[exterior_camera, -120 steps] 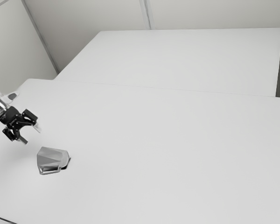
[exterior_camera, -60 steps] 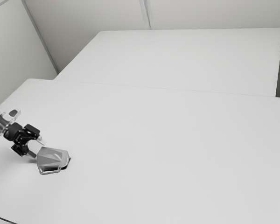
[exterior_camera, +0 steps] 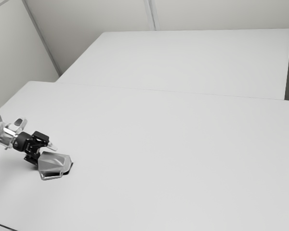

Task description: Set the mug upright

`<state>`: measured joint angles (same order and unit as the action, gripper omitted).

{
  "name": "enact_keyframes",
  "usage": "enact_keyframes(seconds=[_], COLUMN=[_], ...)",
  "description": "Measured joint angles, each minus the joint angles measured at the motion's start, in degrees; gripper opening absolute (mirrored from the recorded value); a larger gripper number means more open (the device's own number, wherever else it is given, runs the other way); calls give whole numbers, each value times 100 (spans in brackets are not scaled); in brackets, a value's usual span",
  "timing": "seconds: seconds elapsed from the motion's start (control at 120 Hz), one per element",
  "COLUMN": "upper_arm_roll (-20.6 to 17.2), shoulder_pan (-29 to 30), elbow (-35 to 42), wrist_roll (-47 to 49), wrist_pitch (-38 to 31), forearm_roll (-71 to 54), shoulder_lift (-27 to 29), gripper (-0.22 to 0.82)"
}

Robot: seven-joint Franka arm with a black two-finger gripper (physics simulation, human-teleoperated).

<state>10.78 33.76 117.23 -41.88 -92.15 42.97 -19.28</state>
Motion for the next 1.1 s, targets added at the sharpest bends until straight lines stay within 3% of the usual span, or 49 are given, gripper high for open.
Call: enact_keyframes(seconds=[0.158, 0.433, 0.625, 0.833, 1.1], upper_arm_roll=[-46, -261, -304, -323, -1325], shoulder_pan=[-55, -72, -143, -1319, -2208], elbow=[-26, -272, -301, -435, -252], wrist_roll=[104, 319, 490, 742, 1892], wrist_pitch=[22, 61, 64, -552, -1834], forearm_roll=[-136, -237, -261, -1391, -3354], shoulder_lift=[22, 112, 131, 861, 1352], gripper=[12, -11, -16, -17, -18])
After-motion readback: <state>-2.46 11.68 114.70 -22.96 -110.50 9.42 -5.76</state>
